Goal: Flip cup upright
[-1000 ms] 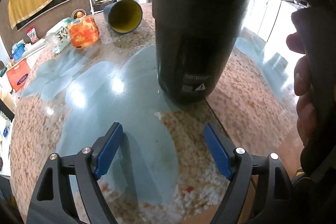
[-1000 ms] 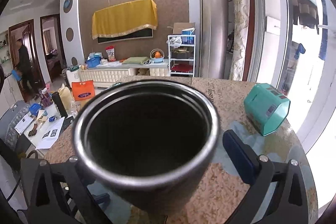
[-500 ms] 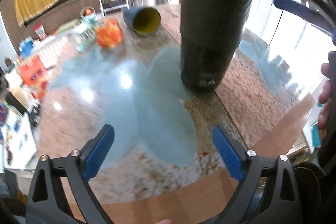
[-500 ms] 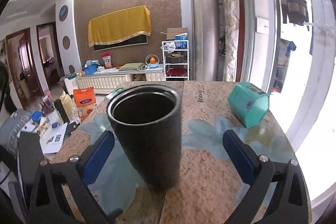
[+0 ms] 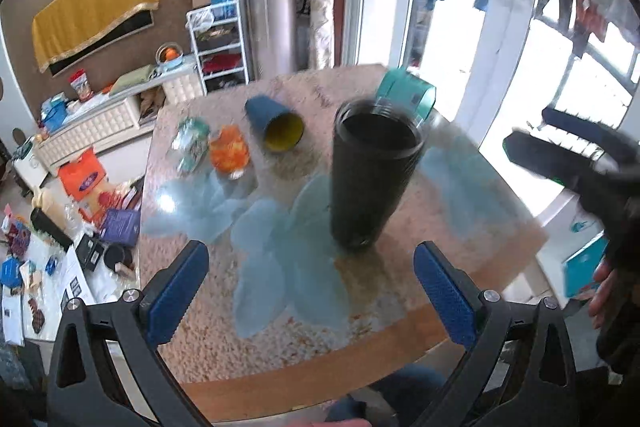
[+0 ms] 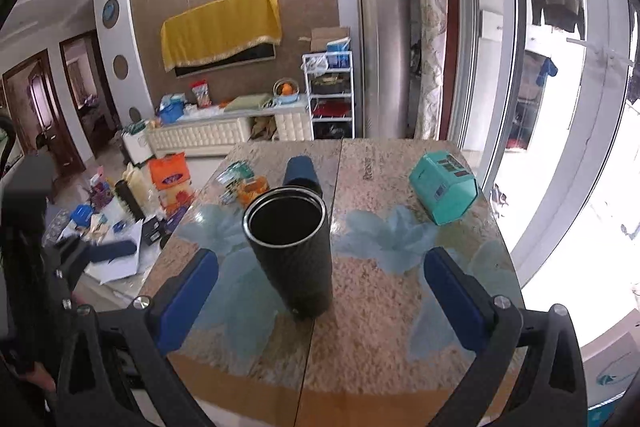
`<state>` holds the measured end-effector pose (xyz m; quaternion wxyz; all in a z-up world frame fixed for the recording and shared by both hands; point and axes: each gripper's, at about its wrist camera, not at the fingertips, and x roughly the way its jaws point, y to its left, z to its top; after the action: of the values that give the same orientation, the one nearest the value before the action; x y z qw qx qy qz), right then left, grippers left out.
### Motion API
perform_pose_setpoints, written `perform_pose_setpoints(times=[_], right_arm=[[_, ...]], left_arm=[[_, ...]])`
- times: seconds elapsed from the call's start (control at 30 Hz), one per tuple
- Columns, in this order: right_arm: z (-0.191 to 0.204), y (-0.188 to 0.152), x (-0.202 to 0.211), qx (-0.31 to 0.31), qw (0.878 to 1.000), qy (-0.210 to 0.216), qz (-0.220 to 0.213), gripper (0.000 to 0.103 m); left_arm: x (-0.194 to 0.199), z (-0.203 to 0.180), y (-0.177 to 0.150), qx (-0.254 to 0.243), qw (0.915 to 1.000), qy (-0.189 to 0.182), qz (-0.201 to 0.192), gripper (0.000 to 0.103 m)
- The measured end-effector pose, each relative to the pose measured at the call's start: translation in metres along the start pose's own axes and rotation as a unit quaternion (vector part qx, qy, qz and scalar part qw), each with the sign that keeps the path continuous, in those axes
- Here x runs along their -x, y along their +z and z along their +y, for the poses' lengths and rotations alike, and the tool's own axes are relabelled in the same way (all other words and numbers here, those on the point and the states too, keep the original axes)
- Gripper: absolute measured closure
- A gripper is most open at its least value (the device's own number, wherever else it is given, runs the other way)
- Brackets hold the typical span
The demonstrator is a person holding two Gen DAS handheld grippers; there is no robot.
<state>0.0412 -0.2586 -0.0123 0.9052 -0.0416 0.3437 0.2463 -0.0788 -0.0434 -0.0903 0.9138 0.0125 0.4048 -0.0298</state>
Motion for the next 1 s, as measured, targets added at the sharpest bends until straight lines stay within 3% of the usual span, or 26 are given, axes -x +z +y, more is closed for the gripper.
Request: perform_pose_setpoints(times=[0.5, 1.0], right_arm=[[-0.002, 0.029, 0.008, -0.015, 0.998, -0.027, 0.053, 0.0], [-0.005, 0.028, 0.001, -0.019, 0.998, -0.031, 0.054, 0.0]], left_arm=[[0.03, -0.002, 0.062, 0.002, 1.0, 0.002, -0.001, 0.0], [0.017, -0.003, 0.076, 0.018, 0.9998, 0.01, 0.004, 0.0]])
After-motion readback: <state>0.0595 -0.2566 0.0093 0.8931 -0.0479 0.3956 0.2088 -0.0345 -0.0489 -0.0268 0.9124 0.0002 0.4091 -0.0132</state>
